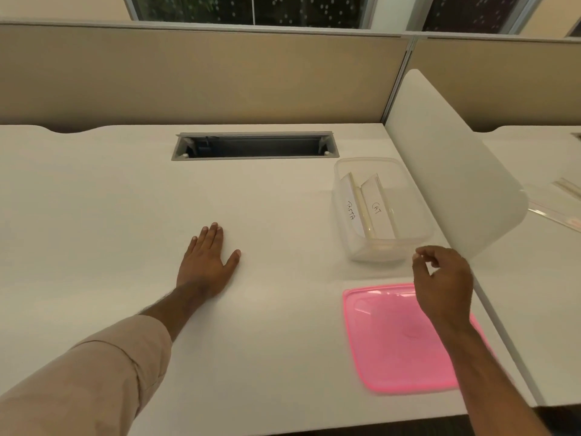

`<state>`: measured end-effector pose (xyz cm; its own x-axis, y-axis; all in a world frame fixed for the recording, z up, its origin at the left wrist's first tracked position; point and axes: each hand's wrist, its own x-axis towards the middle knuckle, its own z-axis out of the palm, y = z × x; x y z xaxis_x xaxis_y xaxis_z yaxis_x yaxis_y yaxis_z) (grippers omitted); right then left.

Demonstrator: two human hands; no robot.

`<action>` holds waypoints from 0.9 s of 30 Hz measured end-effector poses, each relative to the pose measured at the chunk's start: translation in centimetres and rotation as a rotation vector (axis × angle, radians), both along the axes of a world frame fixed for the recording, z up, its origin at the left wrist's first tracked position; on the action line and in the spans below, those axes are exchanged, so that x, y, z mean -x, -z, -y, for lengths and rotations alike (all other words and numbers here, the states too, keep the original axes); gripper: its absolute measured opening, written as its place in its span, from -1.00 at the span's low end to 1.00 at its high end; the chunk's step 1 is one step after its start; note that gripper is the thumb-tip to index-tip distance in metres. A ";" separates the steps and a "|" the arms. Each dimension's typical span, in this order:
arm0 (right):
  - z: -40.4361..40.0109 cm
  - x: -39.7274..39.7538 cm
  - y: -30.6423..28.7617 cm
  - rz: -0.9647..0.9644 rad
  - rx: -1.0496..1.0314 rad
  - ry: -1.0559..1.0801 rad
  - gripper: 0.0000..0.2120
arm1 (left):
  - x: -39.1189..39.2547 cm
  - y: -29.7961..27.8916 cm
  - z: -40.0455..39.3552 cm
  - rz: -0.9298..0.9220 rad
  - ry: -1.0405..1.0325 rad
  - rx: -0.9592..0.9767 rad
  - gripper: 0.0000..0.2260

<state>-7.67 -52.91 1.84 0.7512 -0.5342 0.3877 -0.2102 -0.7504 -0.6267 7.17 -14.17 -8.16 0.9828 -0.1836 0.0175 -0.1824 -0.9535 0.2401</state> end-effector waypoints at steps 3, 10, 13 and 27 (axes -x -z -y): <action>1.1 2.0 1.4 -0.180 -0.085 0.071 -0.84 | 0.9 -0.6 0.9 0.007 -0.048 0.048 -0.36; 2.0 5.0 2.3 -0.403 0.031 0.227 -0.70 | 8.1 -3.7 8.2 0.180 0.049 0.277 -0.68; 2.7 5.7 2.5 -0.651 0.079 0.282 -0.63 | 11.1 -4.3 11.4 0.043 0.081 0.363 -0.69; 1.0 6.0 3.4 -0.648 0.013 0.151 -0.70 | 15.0 -5.8 15.2 -0.402 -0.038 0.482 -0.77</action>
<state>-13.71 -53.91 -1.60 0.7516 -0.6504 -0.1099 -0.6449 -0.6894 -0.3298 -7.86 -29.38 -2.33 0.9356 -0.2116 -0.2827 0.0438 -0.7249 0.6875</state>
